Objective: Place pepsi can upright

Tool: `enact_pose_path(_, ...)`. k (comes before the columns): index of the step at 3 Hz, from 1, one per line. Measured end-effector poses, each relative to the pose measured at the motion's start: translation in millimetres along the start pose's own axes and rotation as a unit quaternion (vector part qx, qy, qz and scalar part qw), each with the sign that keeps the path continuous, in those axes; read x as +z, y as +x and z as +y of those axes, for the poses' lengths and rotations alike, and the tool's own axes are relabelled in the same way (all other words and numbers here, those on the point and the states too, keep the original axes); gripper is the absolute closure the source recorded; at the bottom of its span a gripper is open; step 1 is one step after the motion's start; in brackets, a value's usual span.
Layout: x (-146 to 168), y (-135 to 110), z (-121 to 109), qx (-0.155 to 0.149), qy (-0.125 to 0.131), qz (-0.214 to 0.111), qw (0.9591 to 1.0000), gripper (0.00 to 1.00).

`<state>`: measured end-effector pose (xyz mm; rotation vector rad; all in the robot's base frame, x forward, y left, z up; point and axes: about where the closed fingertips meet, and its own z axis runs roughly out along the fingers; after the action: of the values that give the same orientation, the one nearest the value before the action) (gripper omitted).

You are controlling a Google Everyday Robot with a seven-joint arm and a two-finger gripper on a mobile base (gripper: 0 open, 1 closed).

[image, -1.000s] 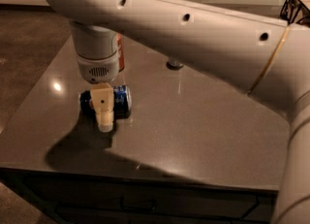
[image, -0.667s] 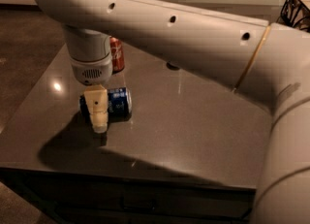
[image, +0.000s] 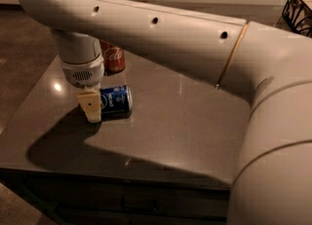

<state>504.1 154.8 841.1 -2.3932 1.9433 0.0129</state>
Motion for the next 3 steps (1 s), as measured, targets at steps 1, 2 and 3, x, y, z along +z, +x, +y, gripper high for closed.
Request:
enact_pose_path(1, -6, -3, -1, -0.002, -0.009, -0.008, 0.9999, 0.63)
enact_pose_path(2, -20, 8, -14, 0.007, -0.016, -0.064, 0.9978, 0.87)
enact_pose_path(3, -43, 37, -24, 0.029, -0.026, -0.167, 0.9851, 1.00)
